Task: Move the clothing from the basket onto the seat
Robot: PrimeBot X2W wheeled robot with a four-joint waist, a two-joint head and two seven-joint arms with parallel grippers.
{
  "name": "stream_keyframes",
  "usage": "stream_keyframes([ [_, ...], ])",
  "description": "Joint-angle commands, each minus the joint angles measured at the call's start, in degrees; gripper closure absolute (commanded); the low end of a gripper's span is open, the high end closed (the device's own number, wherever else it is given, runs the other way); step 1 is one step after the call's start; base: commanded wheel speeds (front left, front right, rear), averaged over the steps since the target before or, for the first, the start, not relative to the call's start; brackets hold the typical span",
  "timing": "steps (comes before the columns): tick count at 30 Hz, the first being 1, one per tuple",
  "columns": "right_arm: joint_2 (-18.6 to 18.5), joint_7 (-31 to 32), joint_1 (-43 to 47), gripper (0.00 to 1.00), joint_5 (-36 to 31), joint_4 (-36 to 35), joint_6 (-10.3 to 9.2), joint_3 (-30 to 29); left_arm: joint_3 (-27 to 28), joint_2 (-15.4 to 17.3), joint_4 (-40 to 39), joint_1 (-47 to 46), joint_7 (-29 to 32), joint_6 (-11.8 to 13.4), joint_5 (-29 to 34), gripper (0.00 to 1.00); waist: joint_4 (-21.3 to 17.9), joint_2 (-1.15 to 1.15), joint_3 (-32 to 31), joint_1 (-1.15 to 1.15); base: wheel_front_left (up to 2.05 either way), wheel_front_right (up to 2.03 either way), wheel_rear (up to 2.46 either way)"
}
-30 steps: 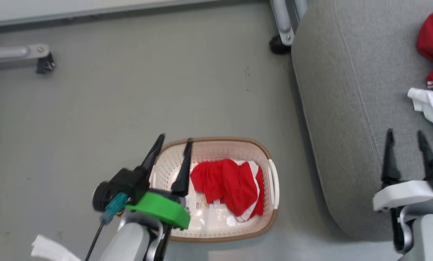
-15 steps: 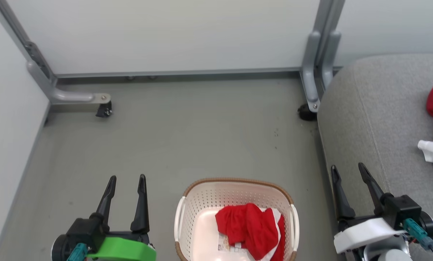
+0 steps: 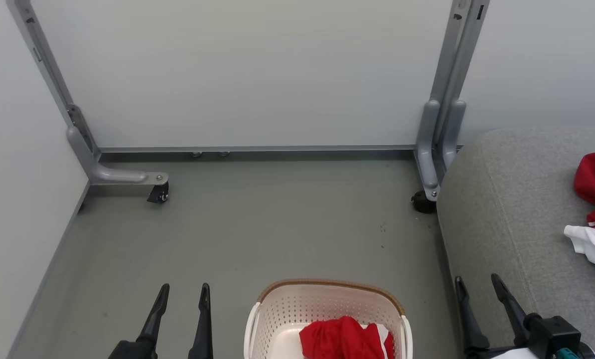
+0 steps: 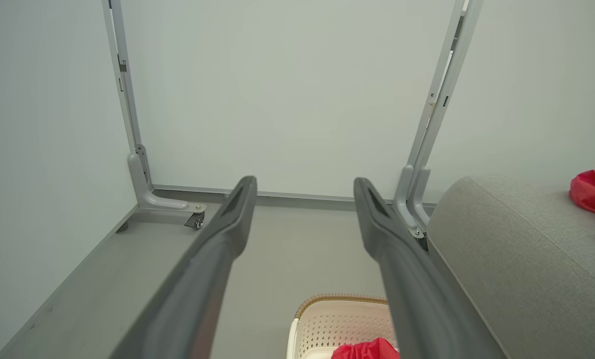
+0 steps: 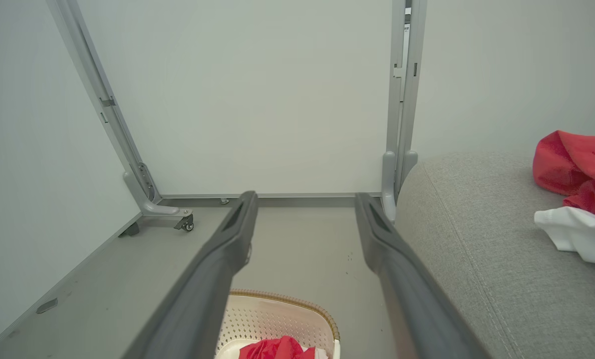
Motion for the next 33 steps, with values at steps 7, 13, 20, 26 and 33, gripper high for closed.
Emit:
stream_keyframes([
  [7, -0.2, -0.2, 0.2, 0.0, -0.9, 0.6, -0.04, 0.6, -0.6, 0.1, 0.9, 0.8, 0.0, 0.0, 0.4, 0.0, -1.7, 0.0, -1.0, 0.01, 0.0, 0.0, 0.0],
  [13, -0.2, -0.2, -0.5, 0.0, -1.6, 0.4, -0.04, 1.0, -1.7, 0.1, 1.4, -0.6, 0.0, 0.6, -0.5, 0.0, -2.0, 0.0, -0.6, 0.01, 0.0, 0.0, 0.0],
  [20, -0.2, -0.2, -0.8, 0.0, -2.2, 0.3, -0.04, 0.4, -2.3, 0.1, 1.7, -0.9, 0.0, 0.9, -0.9, 0.0, -2.2, 0.0, 0.1, 0.01, 0.0, 0.0, 0.0],
  [26, -0.2, -0.2, -0.9, 0.0, -2.8, -0.1, -0.04, 0.2, -2.3, 0.1, 1.6, -1.5, 0.0, 0.9, -1.2, 0.0, -2.2, 0.0, 1.1, 0.01, 0.0, 0.0, 0.0],
  [33, -0.3, -0.2, -1.5, 0.0, -3.5, -0.6, -0.04, 0.3, -3.4, 0.1, 1.2, -2.9, 0.0, 1.3, -2.0, 0.0, -1.8, 0.0, 4.0, 0.01, 0.0, 0.0, 0.0],
])
